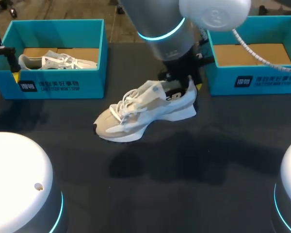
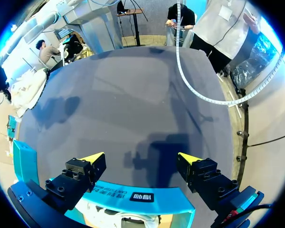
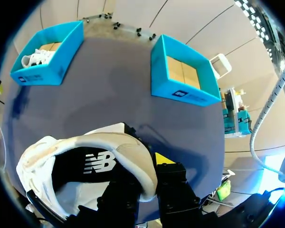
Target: Take the shoe out of the shoebox, open the shoe tongue, remove and reinsert the insole, then place the shoe into the shoebox
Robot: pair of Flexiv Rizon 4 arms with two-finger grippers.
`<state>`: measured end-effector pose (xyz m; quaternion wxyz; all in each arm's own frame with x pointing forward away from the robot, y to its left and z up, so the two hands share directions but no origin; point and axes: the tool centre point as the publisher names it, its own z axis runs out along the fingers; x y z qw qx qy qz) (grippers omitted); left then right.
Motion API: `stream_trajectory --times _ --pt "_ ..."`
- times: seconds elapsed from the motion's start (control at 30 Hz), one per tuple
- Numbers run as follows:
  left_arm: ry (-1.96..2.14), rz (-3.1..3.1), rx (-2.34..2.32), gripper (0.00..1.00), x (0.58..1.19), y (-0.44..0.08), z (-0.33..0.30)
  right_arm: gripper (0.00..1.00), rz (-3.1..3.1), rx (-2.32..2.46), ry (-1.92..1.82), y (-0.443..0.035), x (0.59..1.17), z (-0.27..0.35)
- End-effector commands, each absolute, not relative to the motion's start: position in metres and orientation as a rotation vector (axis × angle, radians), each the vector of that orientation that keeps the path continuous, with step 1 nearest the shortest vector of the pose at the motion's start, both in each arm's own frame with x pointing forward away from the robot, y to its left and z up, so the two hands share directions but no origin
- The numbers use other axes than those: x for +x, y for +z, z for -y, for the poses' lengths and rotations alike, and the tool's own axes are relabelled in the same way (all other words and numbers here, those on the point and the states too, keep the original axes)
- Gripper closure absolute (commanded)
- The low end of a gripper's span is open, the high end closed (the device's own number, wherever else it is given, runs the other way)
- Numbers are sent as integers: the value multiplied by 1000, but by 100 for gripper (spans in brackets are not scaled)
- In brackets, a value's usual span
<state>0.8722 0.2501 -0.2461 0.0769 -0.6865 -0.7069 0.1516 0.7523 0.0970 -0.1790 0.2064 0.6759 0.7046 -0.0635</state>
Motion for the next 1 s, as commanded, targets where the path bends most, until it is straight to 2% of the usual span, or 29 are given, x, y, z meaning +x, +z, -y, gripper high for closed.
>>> stream_trajectory --times 0.03,1.0 --pt "448 2120 -2059 0 871 -246 -250 100 -1955 1892 -164 -191 747 -101" --pt "448 2120 -2059 0 871 -246 -250 100 -2027 1978 -48 -318 734 -96"
